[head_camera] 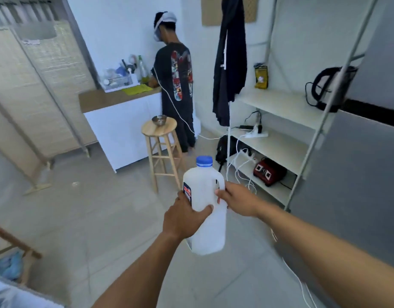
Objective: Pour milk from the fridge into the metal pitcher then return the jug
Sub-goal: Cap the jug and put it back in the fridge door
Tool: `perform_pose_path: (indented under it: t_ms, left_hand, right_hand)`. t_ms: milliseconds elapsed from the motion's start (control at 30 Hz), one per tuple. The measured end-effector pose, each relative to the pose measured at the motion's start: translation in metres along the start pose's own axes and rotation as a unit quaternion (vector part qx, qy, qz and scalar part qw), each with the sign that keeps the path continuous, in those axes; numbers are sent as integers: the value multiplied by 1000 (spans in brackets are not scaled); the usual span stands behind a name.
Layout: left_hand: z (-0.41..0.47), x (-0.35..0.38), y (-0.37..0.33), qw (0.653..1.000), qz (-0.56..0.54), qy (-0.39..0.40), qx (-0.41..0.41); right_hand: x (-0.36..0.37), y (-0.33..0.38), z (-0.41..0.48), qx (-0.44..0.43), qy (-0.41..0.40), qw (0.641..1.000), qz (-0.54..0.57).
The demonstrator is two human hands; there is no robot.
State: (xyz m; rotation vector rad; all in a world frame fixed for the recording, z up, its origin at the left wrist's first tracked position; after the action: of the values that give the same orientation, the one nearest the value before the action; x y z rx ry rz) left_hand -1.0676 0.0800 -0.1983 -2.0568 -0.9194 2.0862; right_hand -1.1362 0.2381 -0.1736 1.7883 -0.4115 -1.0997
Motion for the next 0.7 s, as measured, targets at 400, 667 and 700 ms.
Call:
perform_pose_path:
  t_ms: [400,667,700]
  left_hand:
    - [53,49,-164,980,3,93,177]
    - [92,52,-265,924,-144,193,297]
    - [96,50,-272,917,-156,202,307]
  right_hand:
    - [-136,-46,-57,98,-162,982,3]
    - [-218,-32,-72,150,-287,946,-17]
    - [-225,-31,-72,158,-296,942,-14]
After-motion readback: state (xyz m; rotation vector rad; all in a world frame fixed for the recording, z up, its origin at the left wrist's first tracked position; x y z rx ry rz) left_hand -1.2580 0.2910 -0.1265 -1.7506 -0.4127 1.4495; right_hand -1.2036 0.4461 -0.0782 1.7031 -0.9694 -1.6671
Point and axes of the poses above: each hand's wrist, its own z-axis towards the middle knuckle, its own x-axis out of the palm, y = z × x, the point moved 10 cm from there along z, towards the middle knuckle, and after that the axes turned 12 degrees about z, right-handed, at the moved point
